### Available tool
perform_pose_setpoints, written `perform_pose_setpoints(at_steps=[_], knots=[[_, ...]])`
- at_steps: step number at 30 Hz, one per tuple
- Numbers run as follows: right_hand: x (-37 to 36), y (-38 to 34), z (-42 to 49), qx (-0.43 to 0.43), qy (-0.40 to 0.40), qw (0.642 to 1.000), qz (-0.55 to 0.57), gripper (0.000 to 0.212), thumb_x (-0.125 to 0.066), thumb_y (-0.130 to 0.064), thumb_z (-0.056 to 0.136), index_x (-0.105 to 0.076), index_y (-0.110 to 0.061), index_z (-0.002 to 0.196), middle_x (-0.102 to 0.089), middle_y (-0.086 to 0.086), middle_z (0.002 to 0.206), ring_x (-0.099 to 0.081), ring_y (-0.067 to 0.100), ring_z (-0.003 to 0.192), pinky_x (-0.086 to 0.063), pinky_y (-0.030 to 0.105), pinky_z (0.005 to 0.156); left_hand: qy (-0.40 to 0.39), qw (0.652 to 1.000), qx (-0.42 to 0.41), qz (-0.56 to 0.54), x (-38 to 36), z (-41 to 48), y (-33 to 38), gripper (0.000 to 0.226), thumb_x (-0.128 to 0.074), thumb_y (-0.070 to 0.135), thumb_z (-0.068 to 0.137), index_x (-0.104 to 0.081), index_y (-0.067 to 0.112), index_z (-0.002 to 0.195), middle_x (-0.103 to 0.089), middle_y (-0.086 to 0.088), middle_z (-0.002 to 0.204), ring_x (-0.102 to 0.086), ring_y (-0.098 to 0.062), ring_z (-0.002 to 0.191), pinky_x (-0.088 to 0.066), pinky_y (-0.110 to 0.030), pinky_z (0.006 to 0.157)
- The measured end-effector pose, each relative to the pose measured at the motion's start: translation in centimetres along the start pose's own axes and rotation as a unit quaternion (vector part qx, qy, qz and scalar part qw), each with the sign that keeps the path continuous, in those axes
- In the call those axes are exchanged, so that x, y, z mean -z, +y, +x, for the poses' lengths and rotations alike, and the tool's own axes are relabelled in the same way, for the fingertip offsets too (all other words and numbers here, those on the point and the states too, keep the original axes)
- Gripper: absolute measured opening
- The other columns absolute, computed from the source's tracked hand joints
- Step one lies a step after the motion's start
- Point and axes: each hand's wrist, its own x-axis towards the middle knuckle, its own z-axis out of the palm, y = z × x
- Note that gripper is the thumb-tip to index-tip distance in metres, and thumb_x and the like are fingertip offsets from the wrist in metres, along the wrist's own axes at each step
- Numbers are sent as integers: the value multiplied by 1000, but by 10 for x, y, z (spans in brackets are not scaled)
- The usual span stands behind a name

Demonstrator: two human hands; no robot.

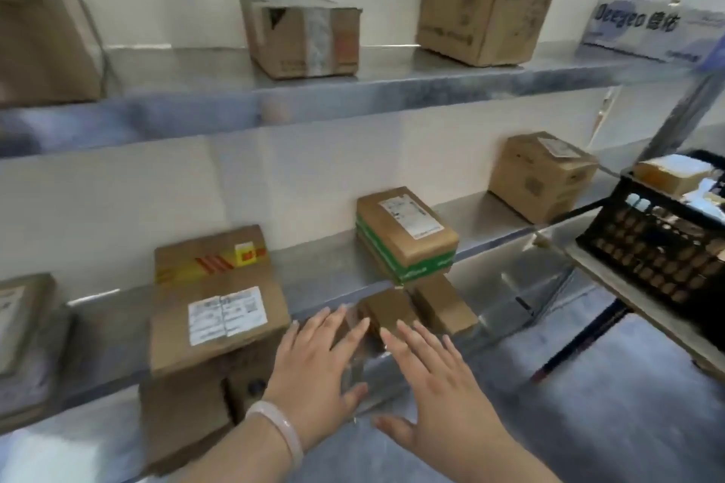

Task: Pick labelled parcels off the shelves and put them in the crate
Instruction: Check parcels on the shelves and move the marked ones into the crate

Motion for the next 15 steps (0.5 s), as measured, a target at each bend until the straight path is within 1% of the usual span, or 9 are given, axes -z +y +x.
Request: perform_pose_setpoints(at_steps=[1, 2, 4, 5, 7, 8, 10, 12, 15], knots=[[-6, -7, 8, 19, -20, 1000, -3, 94, -45, -81, 71, -20, -39, 151, -23, -12, 158, -18, 10, 147, -5, 28, 117, -11, 999, 35, 10, 4, -12, -8, 81, -39, 70, 78, -18, 46, 152, -16, 8, 162, -19, -23, 149, -16, -49, 117], [-12, -15, 15, 36, -40, 999, -1, 95, -46, -81, 68, -29, -36, 150, -36, -9, 154, -31, 13, 143, -15, 31, 116, -27, 997, 75, 20, 5, -26, -15, 79, -41, 71, 76, -25, 46, 150, -25, 7, 160, -28, -24, 146, -24, -51, 114], [-26, -31, 26, 79, -58, 995, 8, 96, -48, -81, 66, -32, -35, 149, -41, -9, 151, -36, 13, 140, -26, 37, 115, -50, 987, 155, 14, 5, -58, -29, 79, -45, 73, 69, -42, 43, 143, -46, 3, 150, -47, -23, 135, -38, -50, 105], [-34, -39, 30, 104, -74, 992, 15, 96, -48, -81, 67, -29, -36, 149, -39, -9, 152, -34, 12, 141, -26, 38, 116, -58, 982, 181, 7, 3, -74, -35, 81, -47, 73, 68, -43, 42, 142, -48, 2, 148, -49, -22, 134, -39, -49, 104], [-44, -56, 33, 154, -104, 982, 33, 96, -48, -80, 68, -18, -41, 151, -29, -12, 156, -24, 9, 144, -15, 33, 118, -50, 972, 231, 6, 0, -107, -43, 80, -48, 72, 67, -45, 41, 141, -52, 2, 145, -52, -23, 131, -44, -49, 102], [-49, -66, 35, 186, -107, 976, 33, 96, -46, -79, 70, -9, -45, 151, -15, -16, 159, -12, 6, 146, -5, 29, 119, -46, 965, 257, 6, 0, -123, -46, 79, -46, 72, 66, -48, 39, 138, -56, 1, 140, -57, -23, 126, -50, -49, 97], [-61, -80, 34, 239, -130, 961, 47, 93, -35, -80, 70, 10, -50, 146, 13, -25, 153, 13, 1, 145, 12, 26, 115, -41, 952, 303, 16, -2, -151, -48, 79, -46, 74, 65, -50, 39, 135, -61, 2, 134, -63, -22, 117, -54, -47, 89], [-72, -96, 29, 265, -146, 952, 50, 93, -27, -80, 67, 16, -50, 144, 19, -27, 150, 19, 1, 143, 15, 27, 113, -28, 944, 329, 19, -5, -177, -51, 79, -46, 75, 67, -47, 40, 137, -60, 2, 136, -62, -23, 119, -53, -46, 90], [-89, -120, 22, 287, -163, 943, 51, 94, -36, -79, 73, 11, -46, 149, 16, -21, 157, 18, 2, 144, 16, 27, 112, -18, 921, 388, 6, -7, -206, -60, 80, -44, 73, 70, -41, 38, 141, -58, 0, 139, -61, -26, 121, -51, -47, 93]])
